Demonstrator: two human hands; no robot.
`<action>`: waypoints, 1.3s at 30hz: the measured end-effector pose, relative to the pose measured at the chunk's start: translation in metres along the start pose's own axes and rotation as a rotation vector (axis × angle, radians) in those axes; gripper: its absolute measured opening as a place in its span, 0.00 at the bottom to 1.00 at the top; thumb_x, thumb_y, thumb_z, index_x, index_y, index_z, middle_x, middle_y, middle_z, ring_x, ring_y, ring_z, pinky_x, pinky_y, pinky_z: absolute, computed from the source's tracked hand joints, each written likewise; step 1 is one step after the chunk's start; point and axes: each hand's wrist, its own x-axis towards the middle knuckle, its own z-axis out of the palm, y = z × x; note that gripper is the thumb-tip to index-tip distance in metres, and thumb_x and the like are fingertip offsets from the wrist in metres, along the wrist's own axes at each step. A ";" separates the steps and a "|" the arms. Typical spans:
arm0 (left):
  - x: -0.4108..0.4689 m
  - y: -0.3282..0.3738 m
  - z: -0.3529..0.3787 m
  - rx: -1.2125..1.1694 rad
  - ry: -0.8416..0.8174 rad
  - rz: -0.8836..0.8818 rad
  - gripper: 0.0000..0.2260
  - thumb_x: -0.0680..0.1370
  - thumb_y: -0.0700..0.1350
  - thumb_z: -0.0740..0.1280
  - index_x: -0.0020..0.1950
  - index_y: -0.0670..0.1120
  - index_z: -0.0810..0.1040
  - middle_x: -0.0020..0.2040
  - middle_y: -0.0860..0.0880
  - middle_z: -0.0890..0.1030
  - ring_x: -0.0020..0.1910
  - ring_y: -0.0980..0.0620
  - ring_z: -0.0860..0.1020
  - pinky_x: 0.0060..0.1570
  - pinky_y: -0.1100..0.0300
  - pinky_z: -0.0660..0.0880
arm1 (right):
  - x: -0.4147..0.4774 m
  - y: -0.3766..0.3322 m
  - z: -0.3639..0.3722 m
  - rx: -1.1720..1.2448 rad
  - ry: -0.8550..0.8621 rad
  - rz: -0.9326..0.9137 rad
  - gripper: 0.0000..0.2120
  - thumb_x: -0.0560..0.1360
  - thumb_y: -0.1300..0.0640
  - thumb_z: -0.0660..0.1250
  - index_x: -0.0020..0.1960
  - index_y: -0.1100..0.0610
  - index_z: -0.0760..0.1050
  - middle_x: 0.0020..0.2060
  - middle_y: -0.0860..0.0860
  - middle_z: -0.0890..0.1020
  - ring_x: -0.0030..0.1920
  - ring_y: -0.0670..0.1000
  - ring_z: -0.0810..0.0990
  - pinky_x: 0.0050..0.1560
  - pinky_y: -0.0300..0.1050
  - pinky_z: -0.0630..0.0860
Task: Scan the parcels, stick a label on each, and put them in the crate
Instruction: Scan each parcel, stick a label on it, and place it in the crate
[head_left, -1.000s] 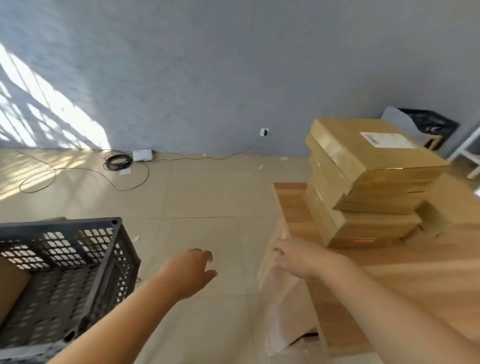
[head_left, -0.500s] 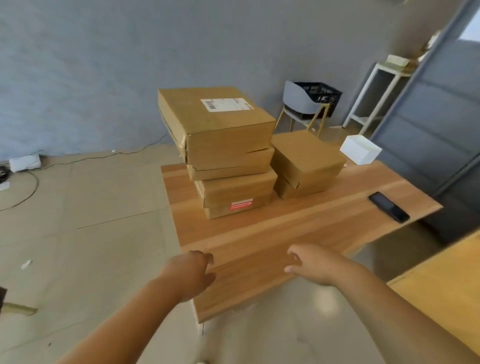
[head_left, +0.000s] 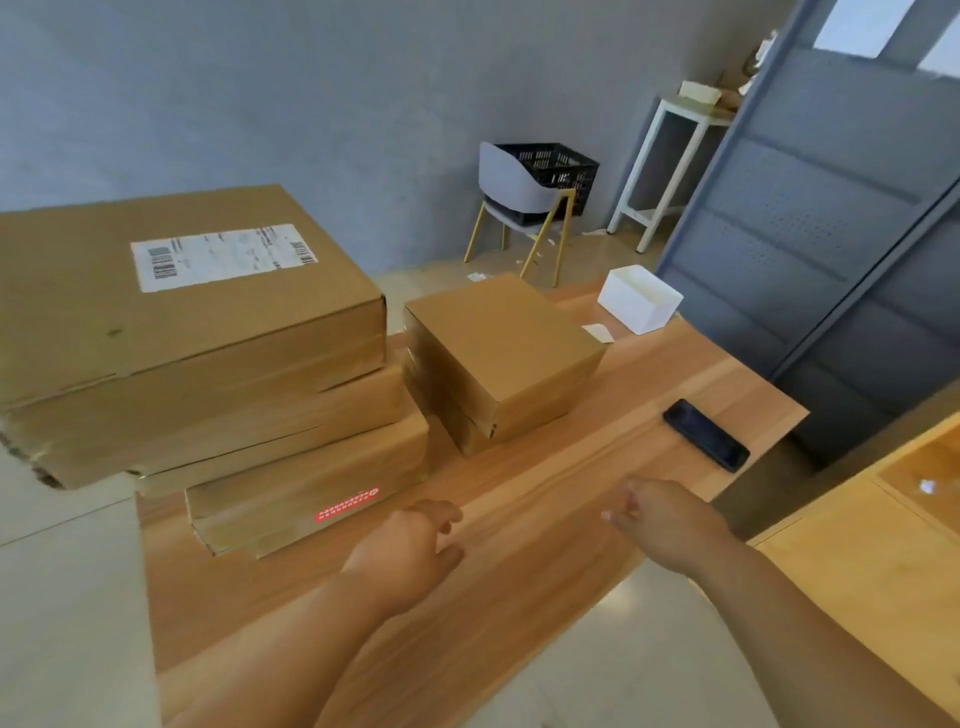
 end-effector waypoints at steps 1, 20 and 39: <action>0.016 0.004 0.001 -0.019 0.013 0.006 0.20 0.76 0.54 0.64 0.67 0.53 0.69 0.61 0.54 0.75 0.55 0.55 0.76 0.53 0.61 0.73 | 0.014 0.005 -0.004 0.022 0.030 0.022 0.17 0.77 0.43 0.61 0.61 0.52 0.72 0.54 0.49 0.80 0.51 0.51 0.78 0.51 0.48 0.77; 0.171 0.046 0.041 -0.248 0.259 -0.537 0.38 0.75 0.53 0.67 0.77 0.51 0.48 0.73 0.47 0.65 0.68 0.48 0.68 0.65 0.54 0.67 | 0.271 0.066 -0.042 0.411 -0.100 -0.262 0.35 0.74 0.52 0.71 0.75 0.50 0.58 0.72 0.50 0.66 0.70 0.55 0.66 0.65 0.50 0.68; 0.181 0.155 -0.022 -0.502 0.913 -0.150 0.26 0.75 0.61 0.61 0.70 0.51 0.67 0.62 0.46 0.76 0.63 0.49 0.73 0.61 0.44 0.71 | 0.280 0.083 -0.142 1.157 0.122 -0.710 0.19 0.76 0.49 0.67 0.67 0.43 0.71 0.59 0.40 0.80 0.59 0.41 0.78 0.58 0.44 0.75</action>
